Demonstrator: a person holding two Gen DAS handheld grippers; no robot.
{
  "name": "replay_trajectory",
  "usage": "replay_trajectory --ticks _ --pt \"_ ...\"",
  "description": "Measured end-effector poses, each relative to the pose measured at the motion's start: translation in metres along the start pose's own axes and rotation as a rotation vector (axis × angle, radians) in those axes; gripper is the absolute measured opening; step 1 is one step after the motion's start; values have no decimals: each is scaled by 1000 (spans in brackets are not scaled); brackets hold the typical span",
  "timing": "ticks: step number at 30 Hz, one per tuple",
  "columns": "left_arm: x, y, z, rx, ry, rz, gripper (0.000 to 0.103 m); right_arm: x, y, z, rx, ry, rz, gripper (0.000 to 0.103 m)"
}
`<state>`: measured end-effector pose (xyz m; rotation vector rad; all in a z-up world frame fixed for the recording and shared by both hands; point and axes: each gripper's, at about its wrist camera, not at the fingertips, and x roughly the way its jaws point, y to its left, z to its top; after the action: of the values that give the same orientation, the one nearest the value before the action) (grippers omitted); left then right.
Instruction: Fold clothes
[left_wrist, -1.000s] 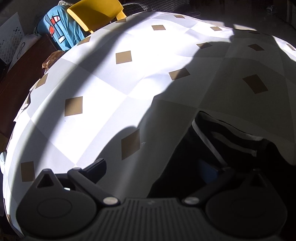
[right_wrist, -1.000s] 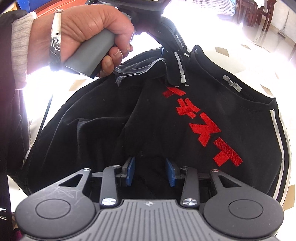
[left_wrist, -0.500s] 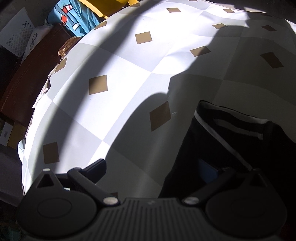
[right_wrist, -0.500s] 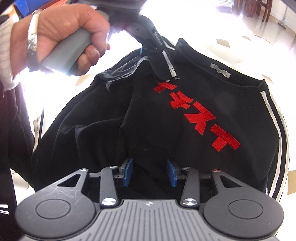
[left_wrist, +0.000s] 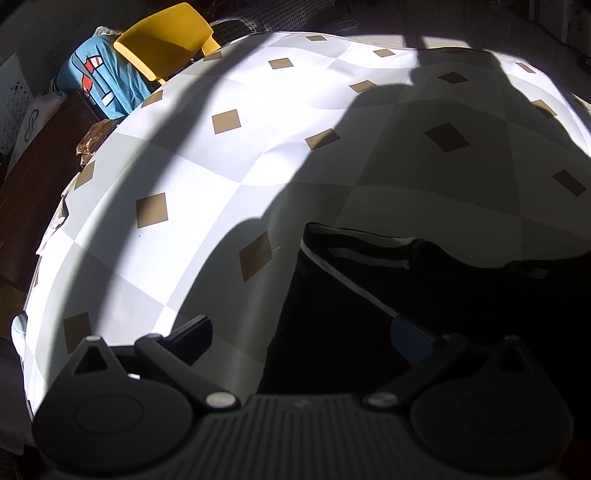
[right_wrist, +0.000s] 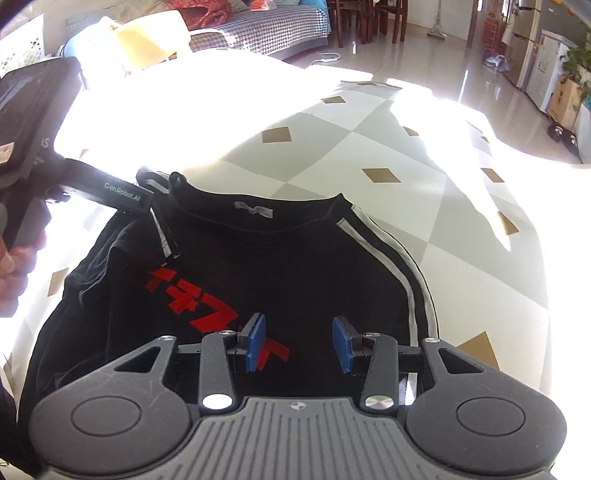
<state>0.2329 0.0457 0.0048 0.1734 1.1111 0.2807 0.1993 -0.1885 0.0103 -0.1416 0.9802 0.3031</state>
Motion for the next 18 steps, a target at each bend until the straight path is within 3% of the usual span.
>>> replay_trajectory --ticks 5,10,18 --pt "-8 -28 -14 107 -50 -47 103 4 -8 4 20 -5 -65 40" --pt "5 -52 -26 188 -23 -67 103 8 -9 1 44 -6 -122 40" --pt "12 -52 -28 174 -15 -68 103 9 -30 -7 109 14 -190 40"
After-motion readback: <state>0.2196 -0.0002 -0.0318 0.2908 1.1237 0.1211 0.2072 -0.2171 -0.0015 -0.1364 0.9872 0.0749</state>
